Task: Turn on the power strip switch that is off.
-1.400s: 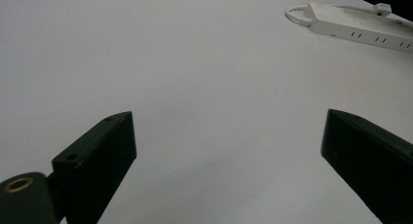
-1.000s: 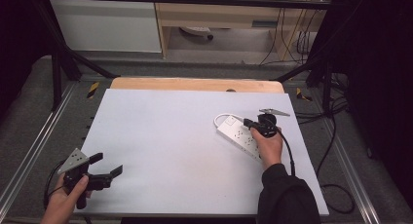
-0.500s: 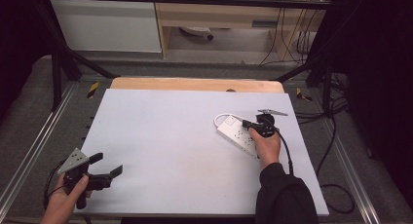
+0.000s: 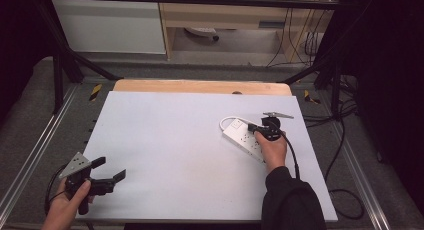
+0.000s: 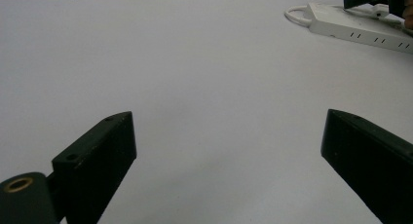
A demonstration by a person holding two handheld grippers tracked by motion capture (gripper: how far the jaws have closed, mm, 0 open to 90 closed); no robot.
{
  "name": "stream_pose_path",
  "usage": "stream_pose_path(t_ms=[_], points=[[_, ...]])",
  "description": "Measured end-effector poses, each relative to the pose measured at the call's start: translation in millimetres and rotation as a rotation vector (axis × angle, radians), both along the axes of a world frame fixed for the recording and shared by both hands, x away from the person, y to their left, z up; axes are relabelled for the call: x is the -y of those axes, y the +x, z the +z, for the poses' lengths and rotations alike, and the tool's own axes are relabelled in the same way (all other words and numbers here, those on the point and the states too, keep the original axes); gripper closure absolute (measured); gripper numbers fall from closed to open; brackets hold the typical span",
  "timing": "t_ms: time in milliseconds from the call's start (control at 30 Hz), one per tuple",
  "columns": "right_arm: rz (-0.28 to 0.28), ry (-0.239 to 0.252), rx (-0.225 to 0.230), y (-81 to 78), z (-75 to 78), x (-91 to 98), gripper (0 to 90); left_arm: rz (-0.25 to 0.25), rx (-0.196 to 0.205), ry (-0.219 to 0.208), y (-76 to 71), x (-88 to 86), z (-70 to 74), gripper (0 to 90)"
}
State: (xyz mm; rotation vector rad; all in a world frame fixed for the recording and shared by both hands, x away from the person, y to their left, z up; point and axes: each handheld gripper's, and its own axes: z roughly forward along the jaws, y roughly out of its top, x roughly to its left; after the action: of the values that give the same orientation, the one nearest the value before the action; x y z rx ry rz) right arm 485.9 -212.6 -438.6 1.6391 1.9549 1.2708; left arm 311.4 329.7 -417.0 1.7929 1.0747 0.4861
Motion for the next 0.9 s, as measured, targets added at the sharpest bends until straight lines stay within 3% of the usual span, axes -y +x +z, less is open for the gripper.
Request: stream_pose_path(t_ms=[167, 900], points=[[-0.010, -0.006, -0.022, 0.4, 0.0, 0.7, 90.0, 0.001, 0.000, 0.000, 0.0, -0.1, 0.1, 6.0], [-0.006, -0.021, -0.019, 1.0, 0.3, 0.2, 90.0, -0.002, -0.003, 0.002, 0.1, 1.0, -0.3, 6.0]])
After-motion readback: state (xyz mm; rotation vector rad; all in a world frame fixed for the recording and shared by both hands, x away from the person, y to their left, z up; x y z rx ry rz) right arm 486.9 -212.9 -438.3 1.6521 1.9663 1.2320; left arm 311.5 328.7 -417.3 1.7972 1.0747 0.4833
